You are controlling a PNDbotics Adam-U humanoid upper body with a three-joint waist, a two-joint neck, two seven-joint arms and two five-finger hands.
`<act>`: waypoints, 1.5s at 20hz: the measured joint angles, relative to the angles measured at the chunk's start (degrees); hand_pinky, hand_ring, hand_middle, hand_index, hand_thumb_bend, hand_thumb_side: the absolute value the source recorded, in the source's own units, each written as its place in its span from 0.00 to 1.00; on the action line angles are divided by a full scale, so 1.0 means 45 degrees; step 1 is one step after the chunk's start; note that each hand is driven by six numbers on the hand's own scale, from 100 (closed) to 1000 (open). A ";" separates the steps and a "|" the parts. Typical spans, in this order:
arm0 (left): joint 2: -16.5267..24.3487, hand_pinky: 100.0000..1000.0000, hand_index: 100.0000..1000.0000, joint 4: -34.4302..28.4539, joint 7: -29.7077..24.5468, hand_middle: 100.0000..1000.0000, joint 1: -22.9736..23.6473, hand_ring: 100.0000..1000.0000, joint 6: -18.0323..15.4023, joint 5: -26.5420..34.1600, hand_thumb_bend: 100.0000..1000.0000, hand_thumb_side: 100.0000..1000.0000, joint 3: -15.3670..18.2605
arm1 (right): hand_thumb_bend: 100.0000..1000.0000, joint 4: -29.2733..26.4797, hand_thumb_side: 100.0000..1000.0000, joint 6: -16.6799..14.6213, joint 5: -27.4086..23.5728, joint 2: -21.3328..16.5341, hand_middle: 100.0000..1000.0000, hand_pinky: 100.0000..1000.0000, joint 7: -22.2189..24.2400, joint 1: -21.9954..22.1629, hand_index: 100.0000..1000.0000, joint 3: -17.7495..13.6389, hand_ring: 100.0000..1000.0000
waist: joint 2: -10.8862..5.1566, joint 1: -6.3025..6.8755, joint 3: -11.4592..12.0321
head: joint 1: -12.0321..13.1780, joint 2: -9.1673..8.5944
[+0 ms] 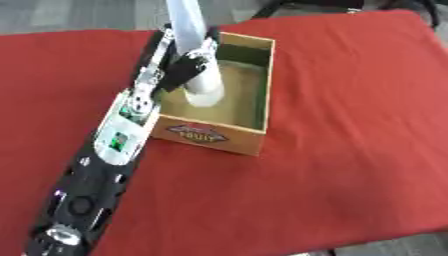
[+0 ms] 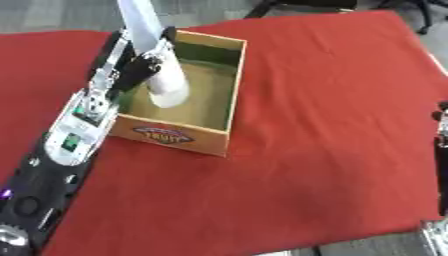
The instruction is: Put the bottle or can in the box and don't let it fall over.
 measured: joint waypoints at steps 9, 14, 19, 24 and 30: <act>-0.0106 0.87 0.42 0.0650 -0.0703 0.94 -0.0003 1.00 -0.0444 -0.0372 0.00 0.49 -0.0078 | 0.00 0.0000 0.77 0.0118 0.0000 0.0014 0.63 0.91 0.0082 -0.0054 0.87 0.0075 0.68 | 0.0026 0.0037 -0.0026 | -0.0023 -0.0071; -0.0106 0.90 0.64 0.0673 -0.1217 1.00 0.0007 1.00 -0.0612 -0.0819 0.00 0.59 -0.0080 | 0.00 0.0000 0.77 0.0105 0.0002 0.0015 0.63 0.91 -0.0003 -0.0032 0.87 0.0073 0.68 | 0.0026 0.0025 0.0005 | -0.0068 -0.0100; -0.0104 0.92 0.77 0.0672 -0.1482 1.00 0.0053 1.00 -0.0647 -0.1459 0.00 0.69 -0.0072 | 0.00 0.0000 0.77 0.0069 0.0002 0.0015 0.63 0.91 -0.0040 0.0012 0.87 0.0071 0.68 | 0.0021 0.0004 0.0045 | -0.0118 -0.0101; -0.0091 0.94 0.80 0.0594 -0.1771 1.00 0.0212 1.00 -0.0469 -0.1953 0.04 0.75 -0.0039 | 0.00 0.0000 0.77 0.0051 0.0002 0.0015 0.63 0.91 -0.0059 0.0100 0.87 0.0066 0.68 | -0.0034 -0.0002 0.0132 | -0.0243 -0.0101; -0.0081 0.98 0.88 0.0358 -0.2424 1.00 0.0438 1.00 -0.0276 -0.2205 0.32 0.87 0.0007 | 0.00 0.0000 0.77 0.0046 0.0002 0.0015 0.63 0.91 -0.0063 0.0138 0.87 0.0066 0.68 | -0.0100 -0.0040 0.0209 | -0.0352 -0.0100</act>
